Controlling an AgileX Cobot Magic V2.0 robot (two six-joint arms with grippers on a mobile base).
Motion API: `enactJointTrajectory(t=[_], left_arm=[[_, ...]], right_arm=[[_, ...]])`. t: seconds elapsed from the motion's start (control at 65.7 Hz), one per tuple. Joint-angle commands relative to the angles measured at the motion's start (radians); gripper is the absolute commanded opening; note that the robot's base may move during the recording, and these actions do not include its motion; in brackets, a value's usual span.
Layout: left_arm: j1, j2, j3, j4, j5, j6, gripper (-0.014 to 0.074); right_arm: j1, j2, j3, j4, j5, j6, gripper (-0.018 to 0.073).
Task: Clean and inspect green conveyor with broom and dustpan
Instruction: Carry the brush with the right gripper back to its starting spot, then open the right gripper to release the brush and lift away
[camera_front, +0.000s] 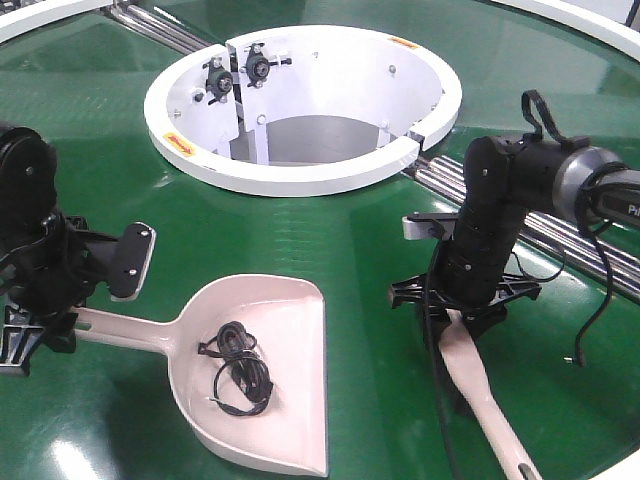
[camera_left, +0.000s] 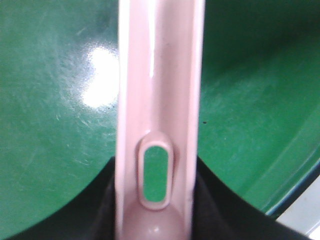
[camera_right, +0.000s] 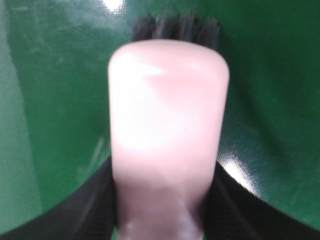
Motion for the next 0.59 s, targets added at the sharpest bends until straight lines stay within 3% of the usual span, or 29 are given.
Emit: enactJointTrajectory(t=[0.0,0.244,0.579], left_arm=[[-0.01,-0.036,-0.023,-0.024,0.004,0.002,-0.0023],[-0.01,-0.036,-0.023,-0.024,0.004,0.002,-0.0023],[-0.01,-0.036,-0.023,-0.024,0.004,0.002,-0.0023]], right_arm=[[-0.004,-0.022,-0.016,-0.016,-0.005,-0.01,0.0001],[-0.004,-0.022,-0.016,-0.015,-0.005,-0.022,0.0106],[-0.004,-0.026,-0.016,-0.015,-0.009,-0.029,0.0569]])
